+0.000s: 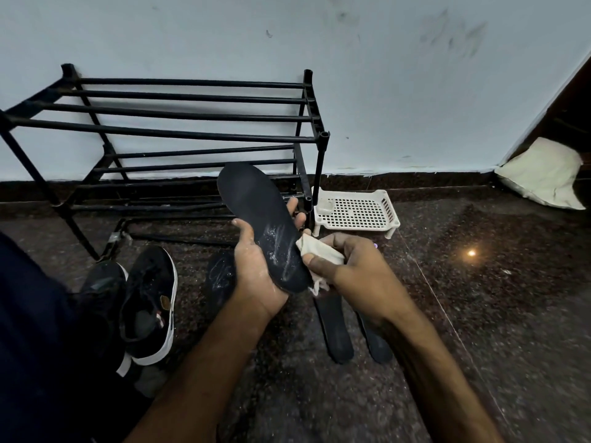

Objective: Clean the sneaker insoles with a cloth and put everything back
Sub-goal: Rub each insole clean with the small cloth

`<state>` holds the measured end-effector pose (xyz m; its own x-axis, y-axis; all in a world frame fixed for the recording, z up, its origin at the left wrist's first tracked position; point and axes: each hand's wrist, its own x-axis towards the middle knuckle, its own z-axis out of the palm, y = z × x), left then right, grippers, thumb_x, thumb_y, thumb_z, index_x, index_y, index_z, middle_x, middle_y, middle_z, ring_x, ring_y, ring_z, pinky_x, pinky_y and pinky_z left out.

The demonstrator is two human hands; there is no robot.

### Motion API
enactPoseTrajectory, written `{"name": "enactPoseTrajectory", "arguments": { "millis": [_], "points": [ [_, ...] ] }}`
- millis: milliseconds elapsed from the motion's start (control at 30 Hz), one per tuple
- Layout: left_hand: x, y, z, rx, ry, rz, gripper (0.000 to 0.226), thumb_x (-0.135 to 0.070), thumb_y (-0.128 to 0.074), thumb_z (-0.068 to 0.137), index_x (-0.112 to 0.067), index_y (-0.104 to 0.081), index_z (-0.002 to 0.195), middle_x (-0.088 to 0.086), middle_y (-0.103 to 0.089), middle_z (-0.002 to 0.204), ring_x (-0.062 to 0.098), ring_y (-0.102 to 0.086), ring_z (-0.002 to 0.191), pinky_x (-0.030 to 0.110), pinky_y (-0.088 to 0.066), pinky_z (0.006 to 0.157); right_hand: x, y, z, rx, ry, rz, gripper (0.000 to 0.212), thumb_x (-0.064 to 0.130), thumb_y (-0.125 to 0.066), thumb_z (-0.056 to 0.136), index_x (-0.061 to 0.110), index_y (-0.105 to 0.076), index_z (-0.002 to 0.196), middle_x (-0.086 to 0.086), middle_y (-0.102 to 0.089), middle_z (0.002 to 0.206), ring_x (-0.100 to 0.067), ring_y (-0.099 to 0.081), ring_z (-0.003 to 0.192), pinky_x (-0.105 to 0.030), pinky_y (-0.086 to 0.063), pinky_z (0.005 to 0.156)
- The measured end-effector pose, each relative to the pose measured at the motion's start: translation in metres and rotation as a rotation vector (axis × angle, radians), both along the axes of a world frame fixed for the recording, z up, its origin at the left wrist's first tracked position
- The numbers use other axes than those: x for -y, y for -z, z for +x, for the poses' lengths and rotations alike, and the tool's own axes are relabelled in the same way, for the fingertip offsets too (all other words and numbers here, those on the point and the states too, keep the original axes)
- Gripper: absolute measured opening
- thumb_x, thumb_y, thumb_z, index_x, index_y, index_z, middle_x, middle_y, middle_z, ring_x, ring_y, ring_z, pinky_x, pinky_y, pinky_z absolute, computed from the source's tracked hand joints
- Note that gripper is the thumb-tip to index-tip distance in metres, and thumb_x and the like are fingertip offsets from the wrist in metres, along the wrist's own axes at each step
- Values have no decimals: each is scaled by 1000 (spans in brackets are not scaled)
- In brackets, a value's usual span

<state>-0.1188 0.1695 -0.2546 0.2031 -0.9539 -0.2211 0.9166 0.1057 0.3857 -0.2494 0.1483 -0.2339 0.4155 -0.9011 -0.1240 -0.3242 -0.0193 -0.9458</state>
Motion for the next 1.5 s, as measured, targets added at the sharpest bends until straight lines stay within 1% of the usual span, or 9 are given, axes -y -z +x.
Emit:
{"name": "enactPoseTrajectory", "arguments": {
  "millis": [200, 367, 500, 567, 800, 1000, 1200, 1333, 1500],
  "points": [
    [-2, -9, -17, 20, 49, -27, 95, -73, -12, 94, -6, -79, 80, 8, -71, 85, 20, -67, 79, 37, -54, 86, -8, -8, 4, -88, 133, -247, 15, 29, -73, 86, 21, -71, 98, 8, -74, 90, -5, -70, 81, -37, -60, 76],
    [-2, -9, -4, -48, -5, -71, 75, -66, -22, 98, -6, -67, 102, 11, -64, 88, 26, -62, 88, 46, -45, 101, -8, -35, -10, -408, 103, -607, 21, 23, -67, 91, 16, -69, 111, 10, -58, 99, 8, -52, 77, 6, -36, 69],
    [-8, -13, -7, -51, 32, -81, 69, -60, -24, 101, -5, -64, 113, 14, -65, 101, 29, -60, 102, 45, -51, 95, -20, -51, -6, -616, -87, -800, 24, 23, -58, 97, 20, -61, 120, 9, -56, 104, 0, -45, 78, -6, -31, 63],
    [-9, -14, -7, -34, 43, -86, 67, -59, -24, 101, -6, -63, 116, 14, -65, 102, 28, -60, 101, 41, -54, 89, -28, -50, -1, -678, -161, -823, 23, 19, -55, 98, 19, -60, 120, 8, -50, 100, -6, -46, 80, -6, -28, 63],
    [-8, -9, -11, -21, 51, -77, 76, -62, -26, 100, -5, -76, 94, 10, -66, 91, 25, -63, 91, 52, -38, 111, -34, -44, 13, -558, -391, -719, 10, 20, -60, 92, 20, -70, 94, 6, -54, 92, -14, -57, 84, -33, -50, 78],
    [-10, -14, -10, -10, 45, -82, 70, -59, -22, 101, -5, -64, 115, 13, -65, 96, 29, -62, 102, 42, -46, 102, -22, -41, 2, -710, -178, -794, 25, 23, -69, 86, 12, -67, 109, 6, -48, 98, -8, -44, 84, -17, -30, 75],
    [-11, -15, -11, 10, 72, -33, 80, -64, -24, 99, -7, -79, 88, 8, -71, 91, 26, -66, 100, 48, -39, 111, -28, -43, 15, -532, -332, -706, 24, 18, -72, 83, 17, -71, 107, 9, -55, 98, -5, -52, 88, -16, -40, 83],
    [-10, -16, -11, -13, 53, -37, 72, -60, -21, 101, -6, -68, 110, 12, -65, 98, 31, -61, 113, 47, -46, 102, -19, -44, 4, -667, -180, -739, 25, 22, -69, 87, 17, -67, 111, 6, -55, 107, -11, -55, 95, -17, -37, 79],
    [-12, -16, -14, 59, 92, -10, 84, -65, -19, 99, -10, -81, 81, 5, -73, 87, 23, -70, 96, 45, -42, 107, -25, -44, 14, -505, -339, -651, 16, 17, -75, 81, 21, -71, 96, 10, -59, 94, -5, -52, 86, -16, -42, 77]
  ]
}}
